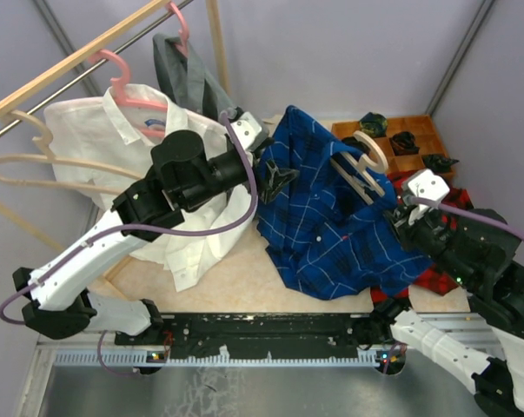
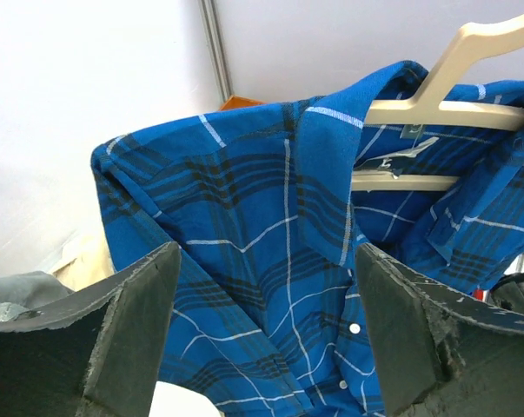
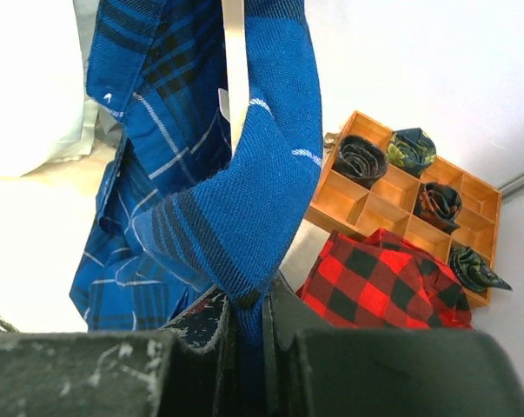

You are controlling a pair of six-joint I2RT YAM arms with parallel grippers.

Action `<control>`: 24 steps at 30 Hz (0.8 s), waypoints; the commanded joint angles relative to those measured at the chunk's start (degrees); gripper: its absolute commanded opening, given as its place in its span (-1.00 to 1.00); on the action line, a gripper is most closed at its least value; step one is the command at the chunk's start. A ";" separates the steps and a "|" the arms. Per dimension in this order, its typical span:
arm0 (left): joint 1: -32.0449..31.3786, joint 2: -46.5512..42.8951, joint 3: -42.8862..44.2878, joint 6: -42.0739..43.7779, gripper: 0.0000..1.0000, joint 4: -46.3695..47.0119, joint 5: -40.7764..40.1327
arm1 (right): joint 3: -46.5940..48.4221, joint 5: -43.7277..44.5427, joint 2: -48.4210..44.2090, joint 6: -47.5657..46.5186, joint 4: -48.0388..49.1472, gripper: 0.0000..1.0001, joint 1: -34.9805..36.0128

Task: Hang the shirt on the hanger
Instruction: Hang the shirt on the hanger.

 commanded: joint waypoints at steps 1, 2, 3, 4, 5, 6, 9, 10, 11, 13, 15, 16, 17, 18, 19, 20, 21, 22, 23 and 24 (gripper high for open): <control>0.18 -0.29 -1.90 0.71 0.76 4.91 -0.66 | -1.09 -0.94 1.15 0.74 9.10 -1.00 -0.09; 0.18 -0.39 -3.43 1.10 0.77 6.43 -0.31 | -1.77 -2.28 1.18 1.28 10.06 -1.00 -0.05; 0.18 -0.78 -4.64 1.79 0.78 8.15 0.04 | -2.30 -3.07 1.07 1.58 10.98 -1.00 -0.09; 0.18 -1.13 -5.75 2.41 0.78 9.57 0.39 | -2.73 -3.82 0.98 1.82 11.50 -1.00 -0.05; 0.18 -1.43 -6.68 3.40 0.78 10.44 0.49 | -2.92 -4.65 0.93 1.85 11.65 -1.00 -0.09; 0.18 -1.89 -7.26 5.49 0.78 11.03 0.43 | -2.86 -5.41 0.80 1.59 11.48 -1.00 -0.05; 0.18 -4.16 -9.07 11.82 0.79 11.81 2.44 | -3.09 -9.25 -0.01 -0.53 9.63 -1.00 -0.10; 0.18 -5.13 -9.30 14.29 0.84 10.95 3.89 | -3.17 -10.35 -0.29 -1.11 8.60 -1.00 -0.05; 0.18 -5.99 -9.42 16.24 0.92 9.92 4.79 | -3.16 -11.33 -0.54 -1.41 8.00 -1.00 -0.05; 0.18 -7.68 -9.44 19.81 0.97 7.16 6.57 | -2.96 -13.00 -1.33 -2.48 5.30 -1.00 -0.09; 0.15 -9.83 -10.31 22.69 0.99 4.89 8.50 | -2.50 -14.83 -1.95 -3.10 2.77 -1.00 -0.10; 0.18 -10.97 -11.16 23.91 0.99 4.31 9.24 | -2.39 -15.68 -2.21 -3.36 1.60 -1.00 -0.05; 0.18 -12.22 -12.08 25.52 0.99 3.50 10.44 | -2.36 -16.68 -2.51 -3.79 0.51 -1.00 -0.08; 0.18 -13.31 -13.07 27.08 0.99 3.03 11.59 | -2.43 -17.98 -2.79 -4.39 -0.40 -1.00 -0.08; 0.18 -14.26 -13.76 28.04 0.99 2.55 12.47 | -2.57 -19.46 -3.18 -4.94 -1.21 -1.00 -0.10; 0.18 -14.91 -14.14 28.60 0.99 1.78 13.51 | -2.76 -20.71 -3.48 -5.42 -1.61 -1.00 -0.07; 0.18 -15.16 -13.95 28.99 0.99 0.48 14.75 | -2.87 -21.82 -3.98 -5.72 -1.78 -1.00 -0.09; 0.18 -15.02 -13.35 29.24 0.98 -1.12 16.47 | -3.15 -22.85 -4.46 -6.19 -1.64 -1.00 -0.07; 0.18 -14.60 -12.55 29.29 0.98 -2.79 18.27 | -3.61 -23.99 -5.09 -6.75 -1.50 -1.00 -0.09; 0.17 -13.97 -11.65 29.32 0.97 -4.58 20.17 | -4.08 -25.36 -5.69 -7.43 -1.33 -1.00 -0.10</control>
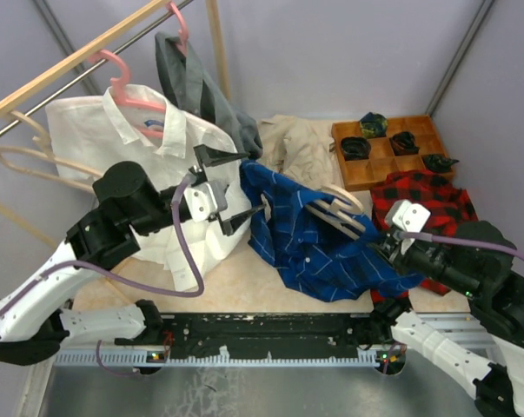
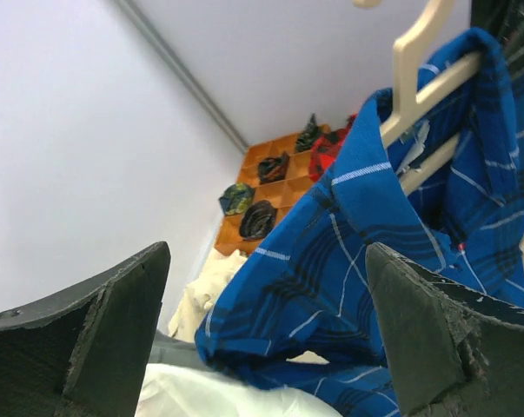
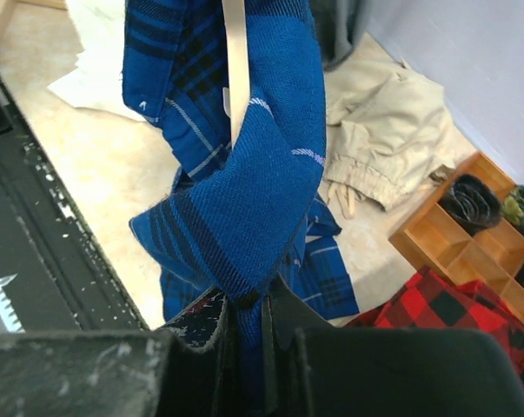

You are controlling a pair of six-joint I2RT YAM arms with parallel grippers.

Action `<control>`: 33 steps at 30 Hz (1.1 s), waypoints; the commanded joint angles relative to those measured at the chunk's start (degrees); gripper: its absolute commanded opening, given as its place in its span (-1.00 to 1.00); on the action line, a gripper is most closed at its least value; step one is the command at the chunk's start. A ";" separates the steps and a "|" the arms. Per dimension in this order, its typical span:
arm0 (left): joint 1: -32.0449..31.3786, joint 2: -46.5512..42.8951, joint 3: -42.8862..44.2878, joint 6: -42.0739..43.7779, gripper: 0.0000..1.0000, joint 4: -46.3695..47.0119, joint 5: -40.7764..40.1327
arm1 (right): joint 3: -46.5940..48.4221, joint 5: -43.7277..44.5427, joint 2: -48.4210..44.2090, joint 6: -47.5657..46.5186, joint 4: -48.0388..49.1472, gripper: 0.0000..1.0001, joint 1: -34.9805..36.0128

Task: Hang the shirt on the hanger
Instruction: Hang the shirt on the hanger.

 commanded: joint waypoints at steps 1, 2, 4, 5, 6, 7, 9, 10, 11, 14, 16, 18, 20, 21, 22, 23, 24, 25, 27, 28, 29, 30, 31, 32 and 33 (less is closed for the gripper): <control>0.18 2.31 2.12 4.00 0.95 -8.82 9.95 | -0.32 -8.00 -2.60 -4.33 2.09 -1.00 -0.10; 0.18 3.12 3.47 4.28 0.93 -10.67 11.62 | -0.55 -9.08 -2.94 -5.10 2.04 -1.00 -0.04; 0.17 4.81 5.49 4.95 0.89 -13.97 14.72 | -0.93 -10.29 -3.37 -6.39 1.91 -1.00 -0.09; 0.18 5.78 6.35 5.11 0.87 -15.42 16.07 | -1.00 -10.65 -3.44 -7.08 1.60 -1.00 -0.10; 0.18 6.46 6.98 5.31 0.85 -16.55 17.59 | -1.02 -10.76 -3.50 -7.82 1.18 -1.00 -0.05; 0.14 7.04 7.50 5.41 0.83 -17.55 18.25 | -0.99 -10.89 -3.45 -8.35 0.96 -1.00 -0.05; 0.18 8.09 8.15 5.63 0.74 -19.02 19.06 | -0.92 -11.56 -3.51 -9.35 0.39 -1.00 -0.10; 0.11 8.45 8.28 5.60 0.68 -19.47 19.31 | -0.92 -11.74 -3.49 -9.66 0.36 -1.00 -0.10; 0.10 8.64 8.29 5.49 0.57 -19.71 19.84 | -0.83 -11.81 -3.47 -9.97 0.35 -1.00 -0.10; 0.10 9.59 8.75 5.09 0.33 -21.11 20.66 | -0.54 -11.84 -3.31 -11.10 0.06 -1.00 -0.10; 0.03 10.69 9.83 4.80 0.25 -22.87 21.18 | -0.38 -11.79 -3.33 -11.93 0.06 -1.00 -0.10; -0.04 11.28 10.06 4.27 0.18 -23.83 21.59 | -0.31 -11.82 -3.27 -12.32 0.38 -1.00 -0.10; 0.01 11.68 9.87 3.80 0.06 -24.55 21.61 | -0.31 -12.16 -3.09 -12.69 0.70 -1.00 -0.07; 0.01 11.96 9.83 3.61 0.00 -24.97 21.60 | -0.28 -12.19 -2.97 -12.80 0.77 -1.00 -0.07; 0.01 12.17 9.73 3.51 -0.04 -25.24 21.62 | -0.36 -12.14 -2.81 -12.96 0.90 -1.00 -0.07; 0.01 12.29 9.64 3.41 -0.08 -25.40 21.66 | -0.53 -12.10 -2.80 -13.07 1.02 -1.00 -0.07; 0.01 12.43 9.47 3.34 -0.13 -25.46 21.61 | -0.63 -12.14 -2.75 -13.11 1.20 -1.00 -0.09; 0.01 12.53 9.44 3.30 -0.21 -25.47 21.61 | -0.75 -12.27 -2.68 -13.17 1.43 -1.00 -0.09; 0.01 12.74 9.45 3.09 -0.40 -25.47 21.57 | -0.96 -12.28 -2.69 -13.10 2.09 -1.00 -0.10; 0.01 12.83 9.45 3.01 -0.56 -25.47 21.40 | -0.98 -12.42 -2.74 -13.09 2.46 -1.00 -0.07; 0.01 12.85 9.39 2.97 -0.70 -25.47 21.27 | -1.08 -12.38 -2.69 -12.98 2.73 -1.00 -0.05; 0.01 12.92 9.34 2.81 -0.82 -25.47 21.19 | -1.15 -12.42 -2.74 -13.00 3.03 -1.00 -0.09; 0.01 12.92 9.19 2.67 -0.92 -25.47 21.05 | -1.26 -12.52 -2.69 -12.86 3.33 -1.00 -0.07; 0.01 12.94 9.10 2.61 -1.00 -25.42 20.95 | -1.32 -12.65 -2.61 -12.72 3.60 -1.00 -0.09; 0.01 12.94 9.01 2.48 -1.00 -25.44 20.88 | -1.36 -12.83 -2.57 -12.55 3.79 -0.99 -0.10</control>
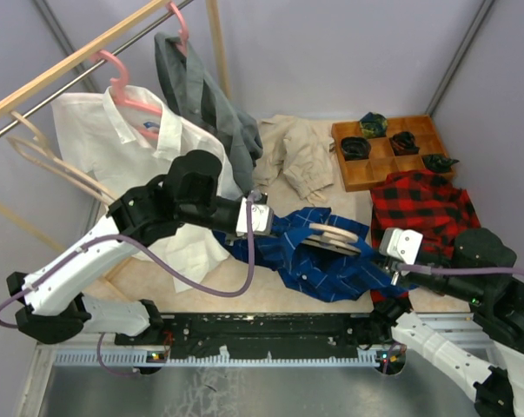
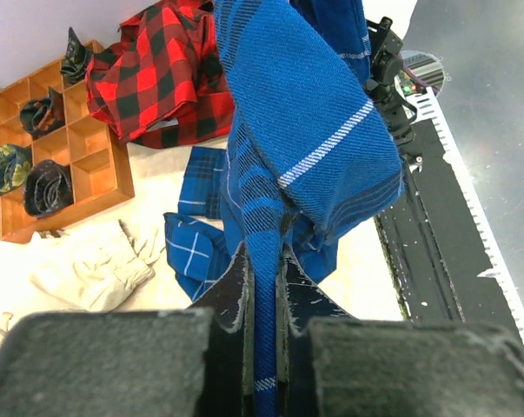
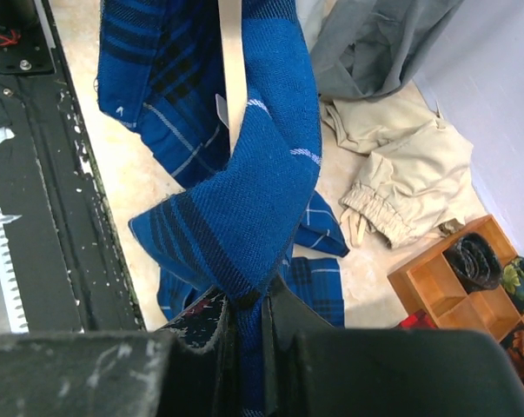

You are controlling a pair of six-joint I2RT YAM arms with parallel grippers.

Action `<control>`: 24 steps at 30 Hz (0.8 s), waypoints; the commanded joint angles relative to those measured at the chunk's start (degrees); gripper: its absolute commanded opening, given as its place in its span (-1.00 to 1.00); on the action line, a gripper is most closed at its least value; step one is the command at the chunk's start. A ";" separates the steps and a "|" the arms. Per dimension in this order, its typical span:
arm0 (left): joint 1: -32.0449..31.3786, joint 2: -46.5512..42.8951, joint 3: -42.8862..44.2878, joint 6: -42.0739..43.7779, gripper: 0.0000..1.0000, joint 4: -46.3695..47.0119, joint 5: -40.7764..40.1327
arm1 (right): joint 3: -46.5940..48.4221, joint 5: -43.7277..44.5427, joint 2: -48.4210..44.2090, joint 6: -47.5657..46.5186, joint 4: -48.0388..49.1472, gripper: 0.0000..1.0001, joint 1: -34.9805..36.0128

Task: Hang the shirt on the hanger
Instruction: Hang the shirt on the hanger.

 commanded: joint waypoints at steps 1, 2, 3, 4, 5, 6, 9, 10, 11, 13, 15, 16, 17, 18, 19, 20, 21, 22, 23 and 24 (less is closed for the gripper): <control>0.05 0.26 0.40 -1.06 -1.00 0.87 -0.23 | 0.27 -1.94 0.52 -0.19 7.36 -0.96 -0.06; 0.05 0.26 0.30 -1.24 -1.00 0.92 -0.37 | 0.33 -2.06 0.53 0.06 7.45 -0.87 -0.07; 0.05 0.21 0.20 -1.29 -1.00 0.92 -0.63 | 0.38 -2.02 0.53 0.32 7.59 -0.78 -0.07; 0.05 0.09 0.05 -1.39 -1.00 1.00 -1.01 | 0.46 -1.90 0.52 0.53 7.51 -0.66 -0.06; 0.05 0.04 -0.07 -1.60 -1.00 1.23 -1.87 | 0.59 -1.63 0.41 0.76 7.50 -0.51 -0.04; 0.05 -0.13 -0.45 -1.73 -1.00 1.47 -2.69 | 0.61 -1.04 0.23 1.02 7.65 -0.35 -0.07; 0.05 -0.58 -1.45 -2.70 -1.00 2.56 -5.43 | 0.34 0.62 -0.77 1.47 7.89 -0.06 -0.07; 0.05 -0.93 -1.99 -3.28 -1.00 3.19 -6.55 | 0.07 1.48 -1.20 1.72 8.08 0.02 -0.07; 0.05 -1.23 -2.59 -3.74 -1.00 3.83 -7.68 | -0.25 2.38 -1.87 1.89 8.26 0.08 -0.03; 0.05 -1.78 -3.83 -4.57 -1.00 5.25 -9.84 | -1.07 4.63 -2.97 2.47 9.03 0.18 -0.07; 0.05 -2.24 -5.00 -6.53 -1.00 6.92 -12.42 | -1.90 7.59 -3.92 3.86 10.39 0.24 -0.08; 0.05 -2.34 -5.61 -7.63 -1.00 7.63 -13.98 | -2.44 9.54 -4.27 4.71 11.16 0.26 -0.08; 0.05 -2.30 -6.04 -8.90 -1.00 8.38 -15.62 | -2.88 11.58 -4.67 5.63 12.28 0.29 -0.03; 0.10 -2.33 -6.52 -10.31 -1.00 9.44 -17.03 | -3.57 14.22 -5.02 6.96 13.70 0.31 -0.07; 0.08 -2.23 -6.98 -11.63 -1.00 9.98 -18.03 | -4.36 16.57 -5.38 8.72 15.20 0.33 -0.07; 0.13 -2.16 -7.36 -12.69 -1.00 10.46 -18.58 | -5.14 18.45 -5.61 10.41 16.57 0.35 -0.08; 0.08 -2.05 -7.70 -13.91 -1.00 10.97 -18.91 | -5.71 19.76 -5.73 13.11 17.39 0.42 -0.08; 0.07 -2.03 -8.22 -14.95 -1.00 11.61 -19.28 | -6.01 20.92 -5.57 15.59 17.91 0.47 -0.05; 0.12 -2.09 -8.79 -16.13 -1.00 12.32 -19.67 | -5.72 22.48 -4.98 18.37 17.88 0.49 -0.07; 0.07 -2.18 -9.45 -17.29 -1.00 13.09 -20.46 | -4.78 24.35 -4.08 21.55 17.08 0.50 -0.02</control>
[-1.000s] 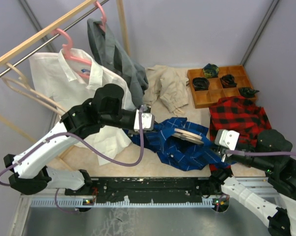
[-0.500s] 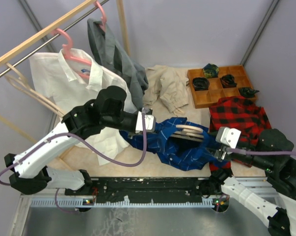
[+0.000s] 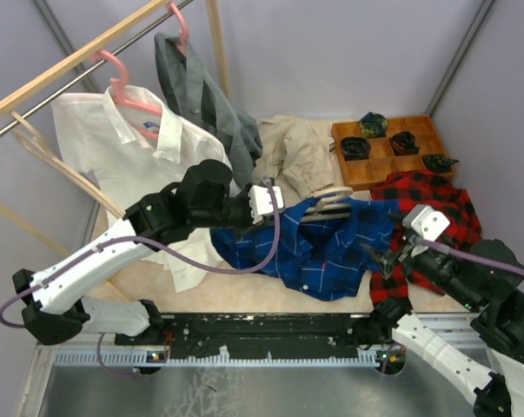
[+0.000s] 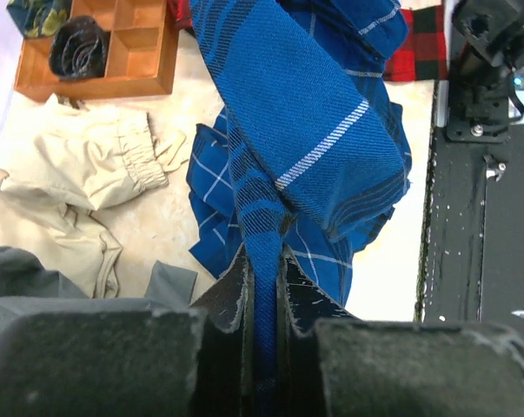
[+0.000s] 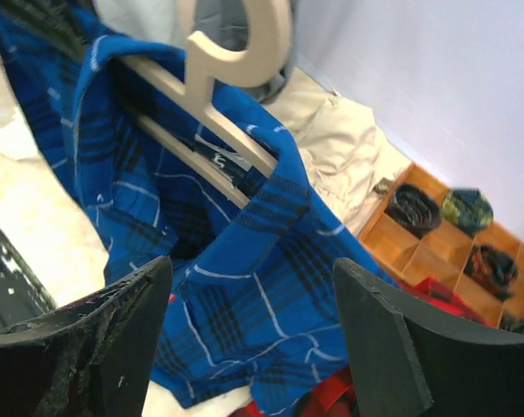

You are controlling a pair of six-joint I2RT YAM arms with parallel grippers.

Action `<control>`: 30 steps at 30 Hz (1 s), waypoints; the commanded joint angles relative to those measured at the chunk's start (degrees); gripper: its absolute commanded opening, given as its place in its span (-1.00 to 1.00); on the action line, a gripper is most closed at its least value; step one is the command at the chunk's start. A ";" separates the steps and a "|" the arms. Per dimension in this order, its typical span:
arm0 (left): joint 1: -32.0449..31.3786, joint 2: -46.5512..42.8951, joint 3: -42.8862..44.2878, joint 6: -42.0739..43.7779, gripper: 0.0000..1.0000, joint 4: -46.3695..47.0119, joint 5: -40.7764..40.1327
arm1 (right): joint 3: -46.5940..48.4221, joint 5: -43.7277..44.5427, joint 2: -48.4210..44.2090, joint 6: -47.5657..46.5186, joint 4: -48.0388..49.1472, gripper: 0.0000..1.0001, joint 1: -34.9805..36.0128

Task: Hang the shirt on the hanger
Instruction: Hang the shirt on the hanger.

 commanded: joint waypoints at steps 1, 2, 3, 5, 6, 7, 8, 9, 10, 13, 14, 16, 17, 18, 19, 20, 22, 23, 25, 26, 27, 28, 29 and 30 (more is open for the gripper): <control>0.05 -1.62 -1.98 -7.17 -1.00 7.72 -4.62 | 1.95 11.32 2.75 13.91 3.47 0.53 -0.07; 0.11 -1.79 -2.64 -8.40 -1.00 8.59 -5.68 | 3.60 13.07 4.45 16.21 1.73 0.59 -0.05; 0.06 -1.99 -3.36 -9.37 -1.00 9.23 -7.04 | 5.17 14.39 6.08 18.73 -0.18 0.64 -0.07; 0.05 -2.14 -4.12 -10.48 -1.00 9.81 -8.86 | 6.30 14.53 7.85 21.52 -2.11 0.72 -0.06; 0.05 -2.24 -4.45 -10.84 -1.00 10.01 -9.28 | 6.25 14.50 7.85 22.83 -1.75 0.74 -0.06; 0.05 -2.34 -4.87 -11.13 -1.00 10.27 -9.39 | 5.94 15.06 7.58 24.37 -1.20 0.75 -0.07; 0.05 -2.50 -5.19 -11.40 -1.00 10.55 -9.29 | 5.64 16.17 7.26 25.67 -0.58 0.76 -0.07; 0.05 -2.72 -5.58 -11.53 -1.00 10.87 -8.94 | 5.39 17.41 6.83 26.71 -0.08 0.76 -0.05; 0.05 -2.86 -5.91 -11.65 -1.00 11.21 -8.54 | 5.19 18.63 6.60 27.51 0.24 0.77 -0.07; 0.05 -2.99 -6.41 -12.42 -1.00 12.20 -9.18 | 4.91 19.29 6.23 28.23 0.74 0.77 -0.05; 0.07 -2.85 -6.36 -12.53 -1.00 12.32 -9.13 | 4.76 19.30 6.17 28.36 0.96 0.77 -0.07; 0.06 -2.44 -6.23 -12.69 -1.00 12.47 -8.74 | 4.41 18.93 6.16 28.68 1.43 0.77 -0.08; 0.07 -2.25 -6.20 -12.70 -1.00 12.46 -8.52 | 4.14 18.81 6.30 28.86 1.55 0.77 -0.03; 0.05 -2.07 -6.12 -12.78 -1.00 12.48 -8.30 | 3.99 18.71 6.44 28.98 1.57 0.77 -0.06; 0.05 -1.94 -6.07 -12.77 -1.00 12.46 -8.20 | 3.87 18.68 6.74 29.16 1.40 0.77 -0.07; 0.05 -1.84 -6.07 -12.72 -1.00 12.54 -8.18 | 3.84 18.60 7.15 29.34 1.05 0.77 -0.07; 0.05 -1.75 -6.07 -12.82 -1.00 12.55 -8.26 | 3.99 18.66 7.74 29.79 0.28 0.78 -0.05; 0.05 -1.70 -6.05 -12.88 -1.00 12.55 -8.55 | 4.08 18.84 8.08 30.02 -0.06 0.78 -0.07; 0.05 -1.58 -6.07 -13.00 -1.00 12.46 -9.05 | 4.31 19.52 8.63 30.54 -0.77 0.78 -0.03; 0.05 -1.49 -6.08 -13.12 -1.00 12.40 -9.39 | 4.40 19.97 8.93 30.73 -1.16 0.78 -0.05; 0.05 -1.48 -6.08 -13.19 -1.00 12.42 -9.79 | 4.44 20.46 9.16 30.94 -1.58 0.78 -0.01; 0.05 -1.49 -6.10 -13.38 -1.00 12.46 -10.19 | 4.64 20.92 9.51 31.18 -2.10 0.78 -0.07; 0.05 -1.48 -6.15 -13.52 -1.00 12.53 -10.63 | 4.75 21.29 9.88 31.42 -2.53 0.78 -0.04; 0.05 -1.45 -6.09 -13.83 -1.00 12.55 -11.07 | 4.86 21.50 10.25 31.61 -3.02 0.78 -0.06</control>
